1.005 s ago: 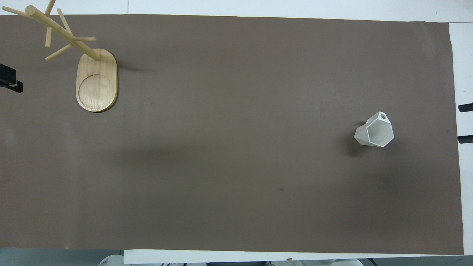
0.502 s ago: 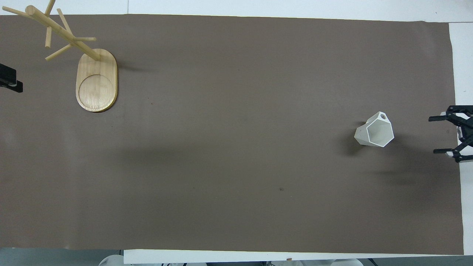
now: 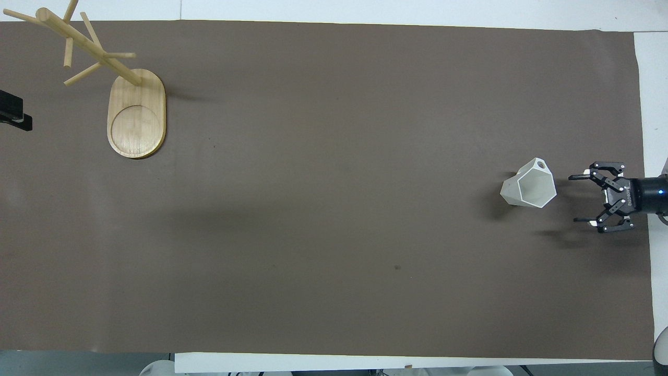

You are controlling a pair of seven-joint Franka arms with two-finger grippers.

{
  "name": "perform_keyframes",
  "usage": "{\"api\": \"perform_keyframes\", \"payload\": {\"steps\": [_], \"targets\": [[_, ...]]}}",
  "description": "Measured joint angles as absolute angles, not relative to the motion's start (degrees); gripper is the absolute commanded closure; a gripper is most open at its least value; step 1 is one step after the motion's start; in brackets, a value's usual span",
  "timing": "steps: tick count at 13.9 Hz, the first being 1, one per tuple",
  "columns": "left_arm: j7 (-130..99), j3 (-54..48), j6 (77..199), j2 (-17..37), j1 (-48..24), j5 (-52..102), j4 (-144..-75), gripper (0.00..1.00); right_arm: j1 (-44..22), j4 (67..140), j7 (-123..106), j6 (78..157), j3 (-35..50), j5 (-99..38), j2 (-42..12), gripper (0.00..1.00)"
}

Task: Hang cup on rack
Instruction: 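Move the right gripper toward the white hexagonal cup, then close the right gripper on the white cup's rim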

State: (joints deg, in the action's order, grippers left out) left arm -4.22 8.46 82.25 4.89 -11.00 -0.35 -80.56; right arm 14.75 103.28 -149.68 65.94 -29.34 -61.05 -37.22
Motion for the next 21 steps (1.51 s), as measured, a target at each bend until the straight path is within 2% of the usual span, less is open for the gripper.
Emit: {"api": "perform_keyframes", "payload": {"steps": [6, 21], "targets": [[-4.2, 8.5, 82.2, 4.9, -11.0, -0.3, -80.6, 0.0, 14.3, 105.3, -155.2, 66.3, -28.4, -63.3, -38.4, 0.0], [-4.2, 8.5, 82.3, 4.9, -11.0, -0.3, -80.6, 0.0, 8.6, 112.0, -155.9, 68.8, -28.3, -68.5, -38.4, 0.0]]}}
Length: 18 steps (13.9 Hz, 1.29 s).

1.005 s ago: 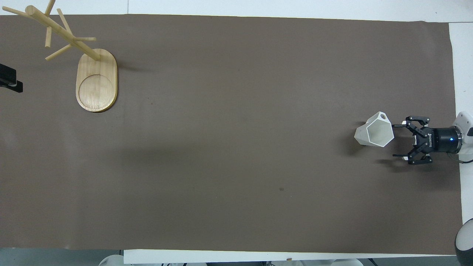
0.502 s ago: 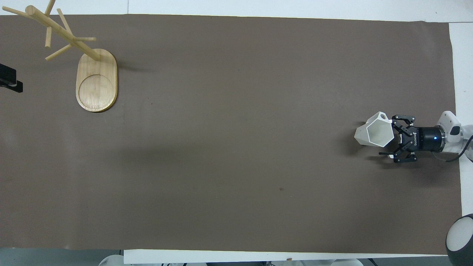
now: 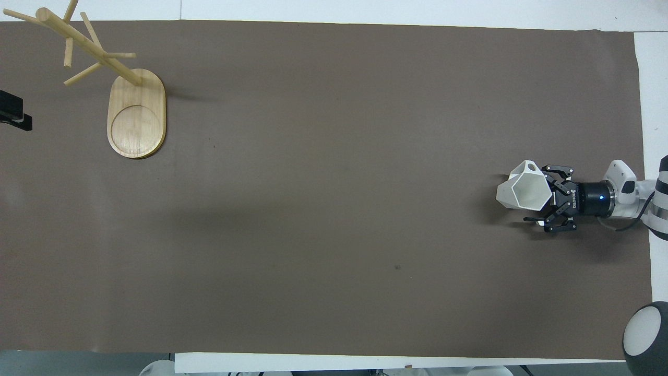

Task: Hang cup on rack
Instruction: 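Close the right gripper on the white cup's rim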

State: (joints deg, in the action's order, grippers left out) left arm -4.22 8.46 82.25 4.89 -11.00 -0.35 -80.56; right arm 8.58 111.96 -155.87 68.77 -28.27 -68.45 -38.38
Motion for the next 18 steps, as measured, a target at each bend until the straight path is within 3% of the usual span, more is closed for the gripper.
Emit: {"api": "perform_keyframes", "payload": {"steps": [18], "targets": [[-4.4, 8.7, 82.5, 4.9, -10.9, -0.4, -80.7, 0.0, 5.5, 116.7, -156.8, 68.2, -28.2, -73.9, -37.6, 0.0]]}}
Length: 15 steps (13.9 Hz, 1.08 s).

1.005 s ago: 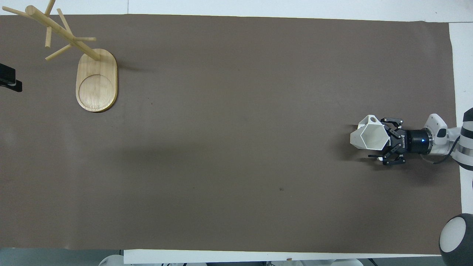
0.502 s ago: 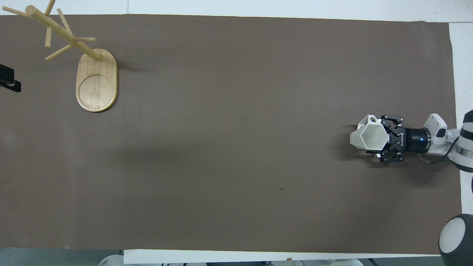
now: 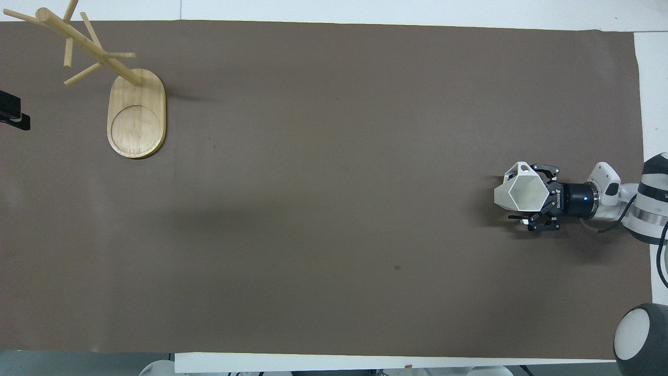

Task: Hang cup on rack
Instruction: 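Close the right gripper on the white cup's rim, then lift the cup with the right gripper toward the wooden stand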

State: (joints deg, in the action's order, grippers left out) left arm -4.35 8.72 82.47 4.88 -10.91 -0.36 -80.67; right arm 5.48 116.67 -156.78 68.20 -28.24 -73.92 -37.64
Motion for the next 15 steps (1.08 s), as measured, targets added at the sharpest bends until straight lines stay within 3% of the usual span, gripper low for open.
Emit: {"api": "perform_keyframes", "payload": {"steps": [2, 3, 5, 6, 9, 15], "targets": [[-4.4, 8.8, 82.5, 4.9, -10.9, -0.4, -80.7, 0.0, 4.9, 117.6, -157.0, 67.9, -28.2, -74.0, -37.5, 0.0], [-4.4, 8.8, 82.5, 4.9, -10.9, -0.4, -80.7, 0.0, 4.6, 117.8, -157.0, 67.9, -28.2, -74.0, -37.4, 0.05], [-4.4, 8.8, 82.5, 4.9, -10.9, -0.4, -80.7, 0.0, 3.9, 117.9, -157.0, 67.9, -28.2, -74.2, -37.3, 0.69], [-4.4, 8.8, 82.5, 4.9, -10.9, -0.4, -80.7, 0.0, 3.4, 117.9, -157.0, 67.9, -28.2, -74.2, -37.3, 0.85], [-4.4, 8.8, 82.5, 4.9, -10.9, -0.4, -80.7, 0.0, 0.2, 118.1, -156.6, 67.9, -28.2, -77.7, -37.3, 0.99], [-4.4, 8.8, 82.4, 4.9, -10.9, -0.4, -80.7, 0.0, -18.3, 118.2, -147.6, 77.8, -28.1, -96.8, -34.5, 0.99]]}}
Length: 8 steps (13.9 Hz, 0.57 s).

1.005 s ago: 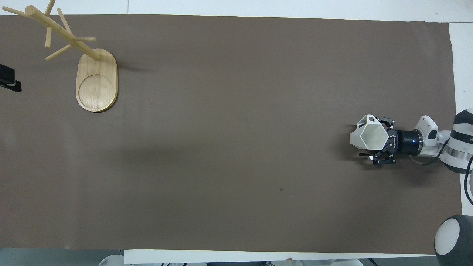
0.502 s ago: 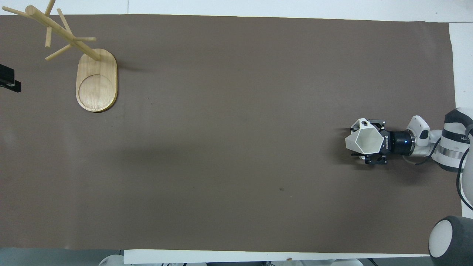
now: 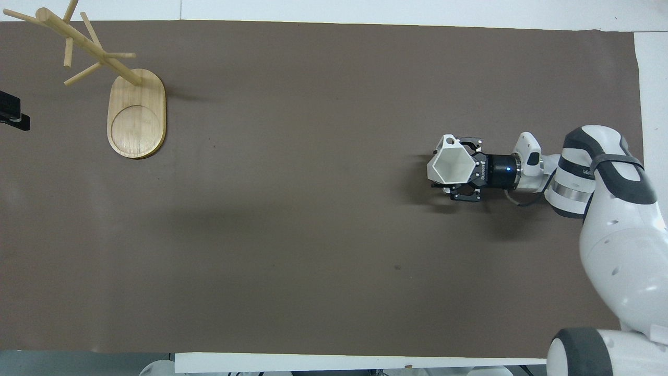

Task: Hang cup on rack
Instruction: 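Lift the cup with the right gripper toward the wooden stand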

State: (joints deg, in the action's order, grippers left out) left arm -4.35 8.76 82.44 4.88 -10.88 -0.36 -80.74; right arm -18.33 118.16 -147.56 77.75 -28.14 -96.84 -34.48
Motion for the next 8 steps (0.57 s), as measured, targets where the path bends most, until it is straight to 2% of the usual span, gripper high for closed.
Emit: {"api": "perform_keyframes", "payload": {"steps": [5, 8], "targets": [[-4.4, 8.7, 82.5, 4.9, -10.9, -0.4, -80.7, 0.0, -37.5, 117.4, -135.6, 91.0, -28.1, -113.1, -32.1, 1.0], [-4.4, 8.5, 84.8, 4.9, -11.4, -0.4, -80.9, 0.0, -47.1, 113.5, -129.1, 101.4, -28.2, -120.0, -31.8, 1.0]]}}
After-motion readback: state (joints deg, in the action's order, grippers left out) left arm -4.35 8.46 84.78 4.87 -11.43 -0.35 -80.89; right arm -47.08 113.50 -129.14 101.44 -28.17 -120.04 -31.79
